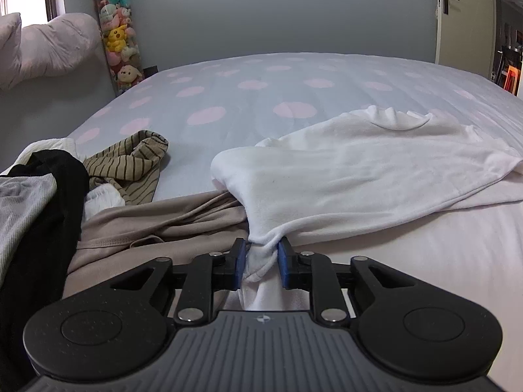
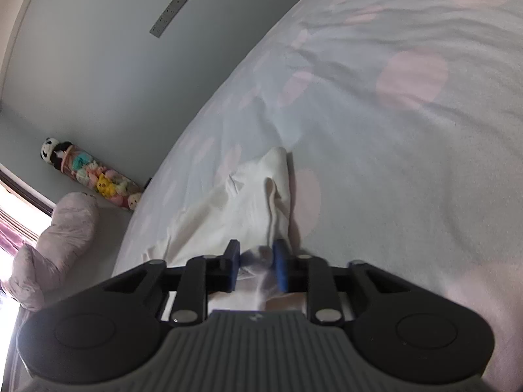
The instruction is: Fold clothes
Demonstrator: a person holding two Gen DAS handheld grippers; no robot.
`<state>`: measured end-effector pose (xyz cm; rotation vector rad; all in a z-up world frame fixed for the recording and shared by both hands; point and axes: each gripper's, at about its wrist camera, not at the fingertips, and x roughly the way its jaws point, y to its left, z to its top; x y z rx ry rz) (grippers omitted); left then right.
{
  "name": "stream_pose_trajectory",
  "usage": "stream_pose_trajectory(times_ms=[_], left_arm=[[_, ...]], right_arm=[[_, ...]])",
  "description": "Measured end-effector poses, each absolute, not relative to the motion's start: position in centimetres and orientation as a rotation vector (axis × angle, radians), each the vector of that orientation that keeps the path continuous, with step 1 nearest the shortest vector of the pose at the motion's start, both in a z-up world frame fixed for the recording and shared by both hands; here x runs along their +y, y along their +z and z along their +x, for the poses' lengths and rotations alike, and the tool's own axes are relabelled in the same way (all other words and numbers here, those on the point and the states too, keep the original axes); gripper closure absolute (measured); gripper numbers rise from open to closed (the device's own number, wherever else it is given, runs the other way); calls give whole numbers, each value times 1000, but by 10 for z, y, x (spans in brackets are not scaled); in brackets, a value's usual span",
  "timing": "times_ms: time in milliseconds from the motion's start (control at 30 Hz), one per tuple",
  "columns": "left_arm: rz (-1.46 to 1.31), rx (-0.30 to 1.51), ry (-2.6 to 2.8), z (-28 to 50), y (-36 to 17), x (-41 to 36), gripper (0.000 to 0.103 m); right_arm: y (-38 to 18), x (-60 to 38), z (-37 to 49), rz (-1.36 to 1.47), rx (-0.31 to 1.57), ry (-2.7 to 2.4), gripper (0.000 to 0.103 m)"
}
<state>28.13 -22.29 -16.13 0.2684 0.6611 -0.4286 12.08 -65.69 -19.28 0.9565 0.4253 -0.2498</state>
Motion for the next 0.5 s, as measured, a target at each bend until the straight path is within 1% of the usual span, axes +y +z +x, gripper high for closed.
stream_pose_trajectory(times_ms=[133, 167, 200, 333, 433, 500], left_arm=[[220, 603, -437, 275, -150, -220, 92], [201, 589, -435, 274, -145, -218, 96], [177, 584, -434, 274, -142, -214, 96], [101, 627, -400, 282, -141, -197, 97], [70, 687, -402, 289, -151, -191, 97], [117, 689, -400, 287, -155, -197, 97]], right_arm=[[-171, -648, 112, 869, 361, -256, 85], [-163, -645, 111, 842, 340, -248, 86], [-155, -640, 109, 805, 322, -244, 88], [-147, -631, 110, 685, 378, -275, 88], [-163, -636, 110, 758, 453, -288, 90], [-172, -638, 111, 780, 479, -309, 91]])
